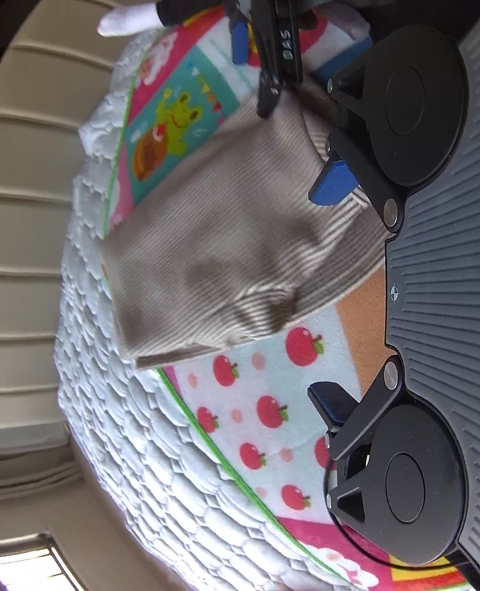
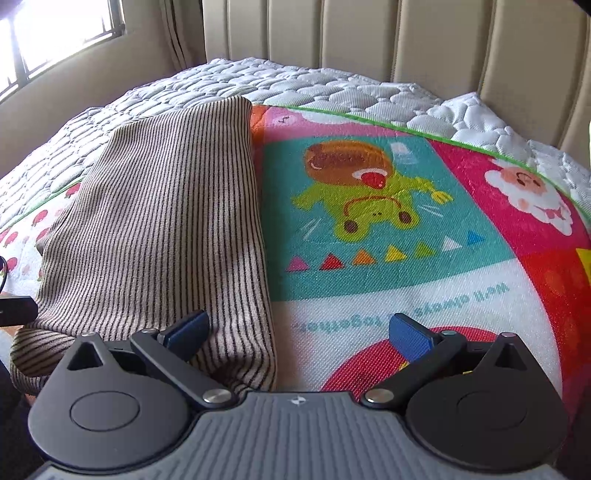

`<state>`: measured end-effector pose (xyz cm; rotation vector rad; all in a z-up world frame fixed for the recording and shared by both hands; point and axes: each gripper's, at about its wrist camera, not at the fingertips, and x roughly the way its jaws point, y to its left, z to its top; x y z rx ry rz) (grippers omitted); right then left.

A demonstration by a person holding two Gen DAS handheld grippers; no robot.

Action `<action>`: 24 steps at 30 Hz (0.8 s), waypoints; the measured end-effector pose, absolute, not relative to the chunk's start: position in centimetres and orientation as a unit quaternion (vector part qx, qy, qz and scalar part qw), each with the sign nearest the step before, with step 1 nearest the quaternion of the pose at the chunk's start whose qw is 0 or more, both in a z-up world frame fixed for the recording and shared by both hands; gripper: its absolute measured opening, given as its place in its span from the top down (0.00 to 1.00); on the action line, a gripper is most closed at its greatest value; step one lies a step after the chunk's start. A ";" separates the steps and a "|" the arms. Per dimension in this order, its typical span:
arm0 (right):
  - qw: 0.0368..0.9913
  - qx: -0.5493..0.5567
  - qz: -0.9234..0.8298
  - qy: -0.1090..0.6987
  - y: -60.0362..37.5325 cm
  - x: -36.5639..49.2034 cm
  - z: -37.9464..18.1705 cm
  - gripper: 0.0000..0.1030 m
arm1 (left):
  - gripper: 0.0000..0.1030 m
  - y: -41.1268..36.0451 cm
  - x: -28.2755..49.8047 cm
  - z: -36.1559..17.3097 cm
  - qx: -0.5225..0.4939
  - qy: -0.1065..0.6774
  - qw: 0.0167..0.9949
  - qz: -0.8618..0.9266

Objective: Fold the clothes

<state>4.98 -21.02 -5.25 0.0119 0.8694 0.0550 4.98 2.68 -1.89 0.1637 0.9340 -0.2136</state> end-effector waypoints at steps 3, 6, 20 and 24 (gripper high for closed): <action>0.911 -0.010 0.023 0.411 -20.6 4.8 -5.2 0.00 | 0.00 2.6 5.0 -1.9 0.080 0.448 0.885 -0.102; 0.914 -0.020 0.020 0.404 -20.4 4.7 -5.2 0.00 | 0.00 3.1 5.1 -2.1 0.070 0.454 0.883 -0.095; 0.913 -0.007 0.017 0.408 -20.6 4.7 -5.4 0.00 | 0.00 3.7 5.3 -2.3 0.058 0.464 0.880 -0.080; 0.913 -0.006 0.018 0.408 -20.7 4.8 -5.4 0.00 | 0.00 3.7 5.3 -2.3 0.060 0.465 0.880 -0.079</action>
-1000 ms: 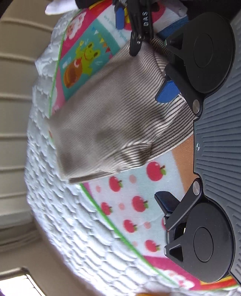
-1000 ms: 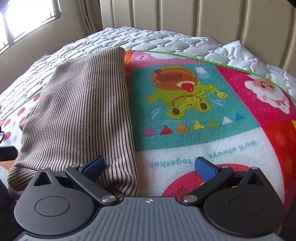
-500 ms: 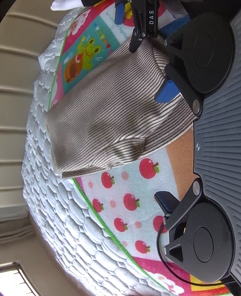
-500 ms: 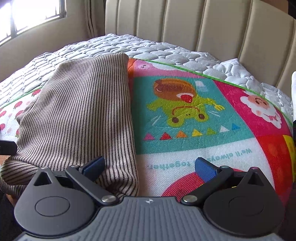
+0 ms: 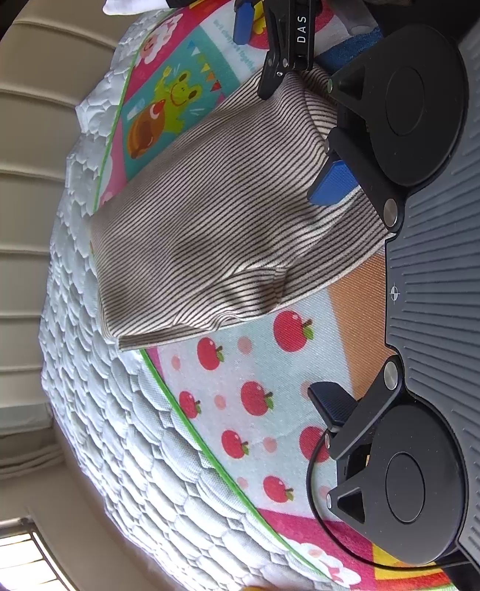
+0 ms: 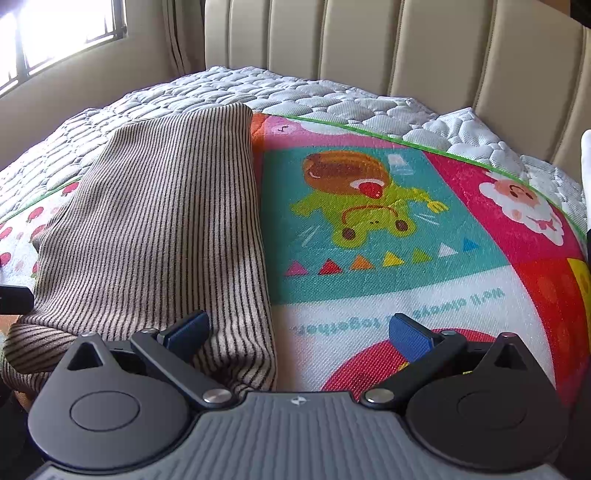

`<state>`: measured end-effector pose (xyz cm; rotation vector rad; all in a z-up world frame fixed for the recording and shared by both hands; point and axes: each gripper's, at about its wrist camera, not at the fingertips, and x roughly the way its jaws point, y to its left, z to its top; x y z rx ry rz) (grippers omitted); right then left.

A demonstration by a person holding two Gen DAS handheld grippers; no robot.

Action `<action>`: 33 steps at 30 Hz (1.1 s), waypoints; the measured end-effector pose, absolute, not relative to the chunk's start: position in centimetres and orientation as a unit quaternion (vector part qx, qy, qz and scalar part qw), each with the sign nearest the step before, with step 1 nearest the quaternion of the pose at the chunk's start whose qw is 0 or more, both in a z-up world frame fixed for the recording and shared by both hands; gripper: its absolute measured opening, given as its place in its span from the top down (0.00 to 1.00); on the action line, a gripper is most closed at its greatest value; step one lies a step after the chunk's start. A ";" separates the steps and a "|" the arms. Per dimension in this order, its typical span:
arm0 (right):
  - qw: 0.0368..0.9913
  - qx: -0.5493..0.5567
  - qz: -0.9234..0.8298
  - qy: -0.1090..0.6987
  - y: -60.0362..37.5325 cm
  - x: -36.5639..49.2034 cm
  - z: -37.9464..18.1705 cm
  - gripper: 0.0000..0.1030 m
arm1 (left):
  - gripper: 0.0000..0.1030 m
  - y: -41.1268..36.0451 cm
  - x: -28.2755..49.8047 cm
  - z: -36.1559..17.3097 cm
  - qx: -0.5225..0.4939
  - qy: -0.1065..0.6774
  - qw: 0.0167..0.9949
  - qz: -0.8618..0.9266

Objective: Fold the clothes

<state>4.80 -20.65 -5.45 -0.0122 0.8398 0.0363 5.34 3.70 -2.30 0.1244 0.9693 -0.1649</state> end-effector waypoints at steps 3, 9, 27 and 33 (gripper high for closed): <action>0.913 -0.007 0.018 0.407 -20.7 4.8 -5.5 0.00 | 0.00 3.7 5.3 -2.3 0.060 0.465 0.880 -0.079; 0.917 -0.026 0.022 0.397 -20.4 4.6 -5.3 0.00 | 0.00 3.8 5.3 -2.4 0.060 0.465 0.880 -0.079; 0.842 -0.346 0.266 0.317 -13.2 -1.6 -1.8 0.00 | 0.00 4.4 6.1 -2.8 0.035 0.474 0.876 -0.080; 0.818 -0.404 0.290 0.290 -10.0 -2.9 -5.1 0.14 | 0.00 4.9 5.9 -2.5 0.021 0.468 0.879 -0.084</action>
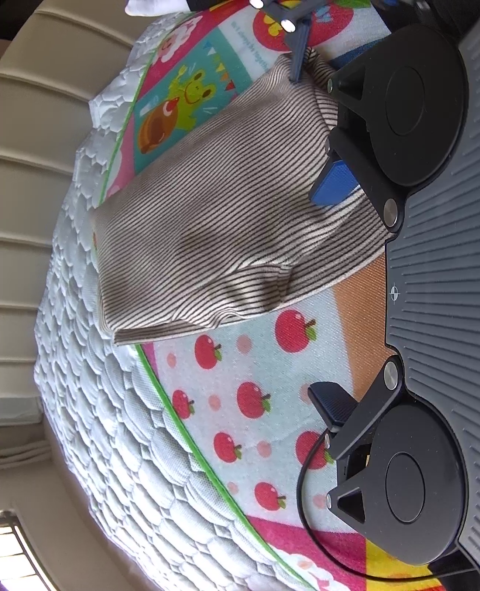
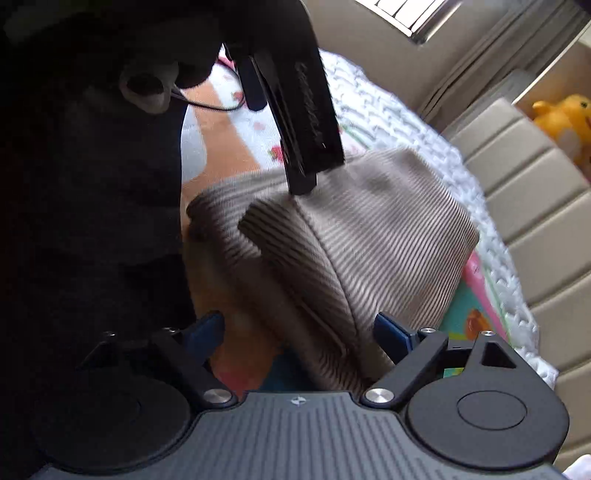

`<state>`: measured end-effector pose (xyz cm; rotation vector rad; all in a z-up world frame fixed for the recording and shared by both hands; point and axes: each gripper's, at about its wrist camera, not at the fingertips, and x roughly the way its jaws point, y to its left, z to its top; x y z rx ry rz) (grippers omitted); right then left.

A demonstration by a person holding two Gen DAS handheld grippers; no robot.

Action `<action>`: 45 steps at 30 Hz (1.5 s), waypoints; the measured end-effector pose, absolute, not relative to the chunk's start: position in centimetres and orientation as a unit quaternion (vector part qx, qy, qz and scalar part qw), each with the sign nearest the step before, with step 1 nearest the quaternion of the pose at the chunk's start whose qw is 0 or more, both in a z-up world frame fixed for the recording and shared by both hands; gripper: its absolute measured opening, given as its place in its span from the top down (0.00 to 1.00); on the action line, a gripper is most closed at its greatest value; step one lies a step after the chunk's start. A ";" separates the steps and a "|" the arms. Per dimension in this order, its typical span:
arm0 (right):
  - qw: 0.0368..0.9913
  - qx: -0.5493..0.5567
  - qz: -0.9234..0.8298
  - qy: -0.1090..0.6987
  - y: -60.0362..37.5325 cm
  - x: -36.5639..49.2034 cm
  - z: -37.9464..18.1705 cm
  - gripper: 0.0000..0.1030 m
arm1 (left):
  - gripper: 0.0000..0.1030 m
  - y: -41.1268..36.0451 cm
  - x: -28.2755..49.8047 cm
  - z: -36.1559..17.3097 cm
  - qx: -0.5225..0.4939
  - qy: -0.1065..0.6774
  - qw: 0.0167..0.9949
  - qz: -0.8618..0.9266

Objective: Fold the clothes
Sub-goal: 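Grasp the shirt hem end with the right gripper and fold it toward the collar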

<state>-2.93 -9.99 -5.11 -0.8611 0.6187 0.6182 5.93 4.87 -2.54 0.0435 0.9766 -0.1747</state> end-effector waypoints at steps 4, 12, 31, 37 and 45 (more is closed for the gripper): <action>0.830 -0.381 0.277 0.300 -9.7 -1.4 -4.4 0.31 | 0.00 5.0 6.0 -2.6 0.018 0.469 0.879 -0.086; 0.864 -0.137 0.249 0.415 -13.6 4.5 -2.6 0.31 | 0.00 5.4 5.9 -2.2 0.004 0.460 0.883 -0.088; 0.851 0.140 0.185 0.471 -18.9 8.1 -3.1 0.29 | 0.00 1.9 3.8 -1.2 0.124 0.421 0.877 -0.196; 0.895 -0.088 0.229 0.372 -15.2 3.6 -0.3 0.27 | 0.00 3.4 5.3 -2.0 0.093 0.445 0.878 -0.148; 0.844 -0.217 0.317 0.376 -10.6 0.1 -2.4 0.45 | 0.00 10.4 7.4 -1.0 -0.088 0.442 0.893 -0.020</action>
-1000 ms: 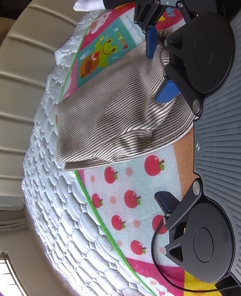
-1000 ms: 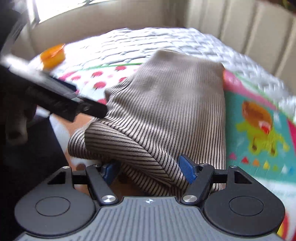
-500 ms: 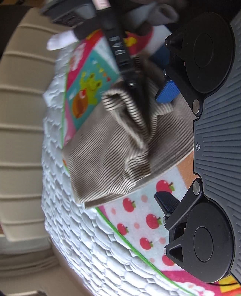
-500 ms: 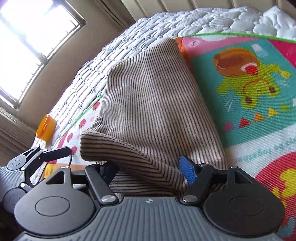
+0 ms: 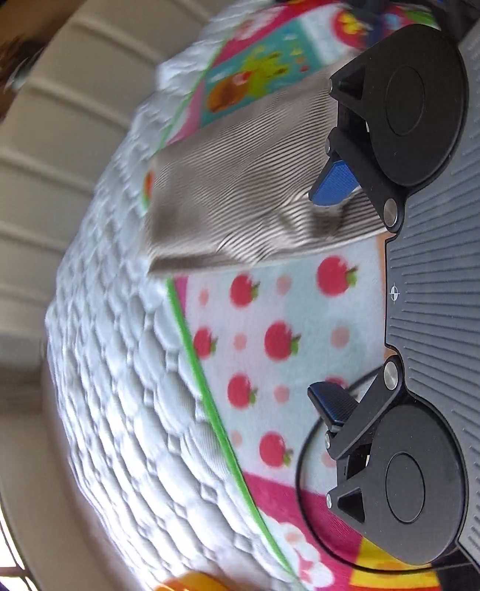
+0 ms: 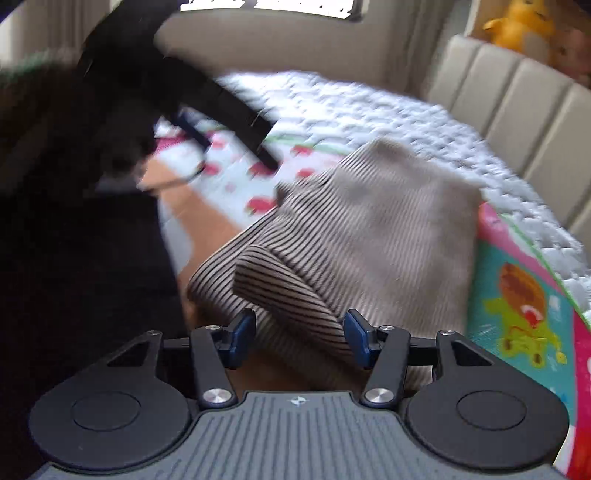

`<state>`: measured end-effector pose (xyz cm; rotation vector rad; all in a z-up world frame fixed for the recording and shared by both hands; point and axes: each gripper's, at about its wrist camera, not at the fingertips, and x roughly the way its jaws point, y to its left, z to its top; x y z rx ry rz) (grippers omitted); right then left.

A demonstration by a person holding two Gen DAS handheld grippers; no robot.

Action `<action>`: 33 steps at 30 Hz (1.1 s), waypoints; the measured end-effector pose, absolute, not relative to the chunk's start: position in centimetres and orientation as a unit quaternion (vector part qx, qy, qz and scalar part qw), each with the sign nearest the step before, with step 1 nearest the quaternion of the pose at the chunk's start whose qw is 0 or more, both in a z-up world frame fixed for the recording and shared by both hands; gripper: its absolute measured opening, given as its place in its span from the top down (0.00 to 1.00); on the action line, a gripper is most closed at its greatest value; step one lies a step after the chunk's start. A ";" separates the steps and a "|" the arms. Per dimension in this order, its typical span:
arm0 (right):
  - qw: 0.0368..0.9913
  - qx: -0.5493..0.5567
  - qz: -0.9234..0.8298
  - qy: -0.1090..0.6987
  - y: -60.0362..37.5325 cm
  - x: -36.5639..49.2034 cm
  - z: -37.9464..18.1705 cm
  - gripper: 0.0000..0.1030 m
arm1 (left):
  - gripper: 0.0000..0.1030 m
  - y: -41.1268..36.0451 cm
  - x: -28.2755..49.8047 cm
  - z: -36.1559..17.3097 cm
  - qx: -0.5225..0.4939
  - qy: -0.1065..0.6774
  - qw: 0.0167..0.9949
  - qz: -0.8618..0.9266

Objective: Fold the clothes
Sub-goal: 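Grasp the shirt hem end with the right gripper and fold it toward the collar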

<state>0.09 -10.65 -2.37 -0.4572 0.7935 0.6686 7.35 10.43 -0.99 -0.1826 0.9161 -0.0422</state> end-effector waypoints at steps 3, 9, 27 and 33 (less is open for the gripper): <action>0.837 -0.242 0.322 0.371 -10.0 -0.4 -2.6 0.40 | 0.00 11.3 7.4 -1.0 -0.107 0.443 0.890 -0.011; 0.821 -0.363 0.312 0.311 -10.0 -2.6 -2.2 0.26 | 0.00 10.9 7.3 -0.9 -0.090 0.441 0.892 -0.026; 0.868 0.052 0.199 0.452 -16.8 7.4 -2.3 0.36 | 0.00 5.1 3.9 1.1 0.028 0.350 0.920 -0.174; 0.879 -0.159 0.234 0.383 -13.1 3.7 -1.2 0.30 | 0.00 3.4 4.9 -1.0 0.089 0.399 0.902 -0.139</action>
